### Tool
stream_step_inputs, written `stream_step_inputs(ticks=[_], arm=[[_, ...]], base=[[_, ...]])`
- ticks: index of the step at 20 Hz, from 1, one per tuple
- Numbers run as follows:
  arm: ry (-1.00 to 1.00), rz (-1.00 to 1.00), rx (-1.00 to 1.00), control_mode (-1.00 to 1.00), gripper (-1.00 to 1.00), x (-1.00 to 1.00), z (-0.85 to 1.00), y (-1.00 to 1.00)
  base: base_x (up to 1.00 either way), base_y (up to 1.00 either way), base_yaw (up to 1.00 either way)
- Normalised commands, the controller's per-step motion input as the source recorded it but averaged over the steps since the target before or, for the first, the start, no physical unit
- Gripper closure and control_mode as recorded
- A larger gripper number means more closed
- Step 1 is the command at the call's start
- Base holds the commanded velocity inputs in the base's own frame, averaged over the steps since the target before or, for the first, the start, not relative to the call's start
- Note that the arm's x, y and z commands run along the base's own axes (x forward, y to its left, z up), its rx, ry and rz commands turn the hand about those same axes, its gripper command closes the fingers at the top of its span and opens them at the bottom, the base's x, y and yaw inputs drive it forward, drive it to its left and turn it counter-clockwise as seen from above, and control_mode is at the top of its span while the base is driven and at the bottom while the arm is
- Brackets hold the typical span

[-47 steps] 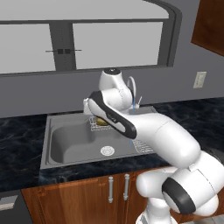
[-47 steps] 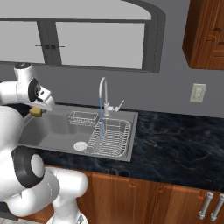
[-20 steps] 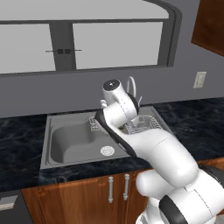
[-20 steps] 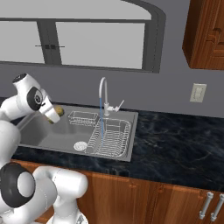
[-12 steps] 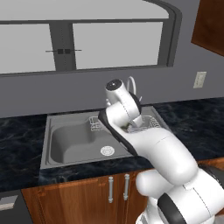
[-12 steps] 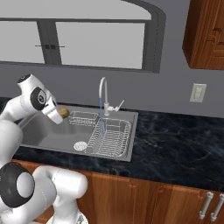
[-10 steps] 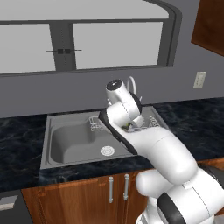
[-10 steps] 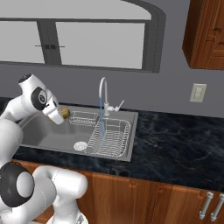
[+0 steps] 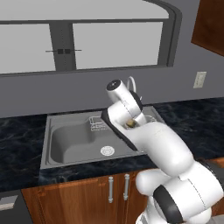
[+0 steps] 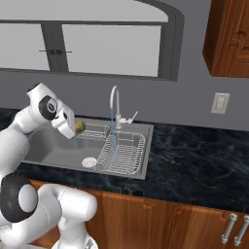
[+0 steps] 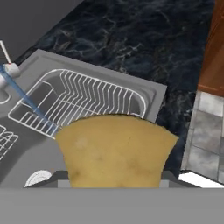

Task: Soak the sponge with water for a few seconds and then drop it inside the sink.

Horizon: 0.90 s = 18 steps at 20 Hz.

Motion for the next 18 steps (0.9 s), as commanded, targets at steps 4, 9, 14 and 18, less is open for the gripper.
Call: stream_step_inputs(ticks=[4, 9, 14, 18], arm=[[0.05, -0.07, -0.04, -1.0, 1.0, 0.37, 0.0, -0.15], [0.02, -0.05, -0.01, -1.0, 1.0, 0.36, -0.01, -0.05], [0.0, -0.04, 0.0, -1.0, 1.0, 0.31, -0.12, -0.03], [0.0, -0.04, 0.0, -1.0, 1.0, 0.33, -0.14, -0.12]], base=[[0.0, 0.0, 0.0], [0.0, 0.0, 0.0], [0.0, 0.0, 0.0], [0.0, 0.0, 0.0]])
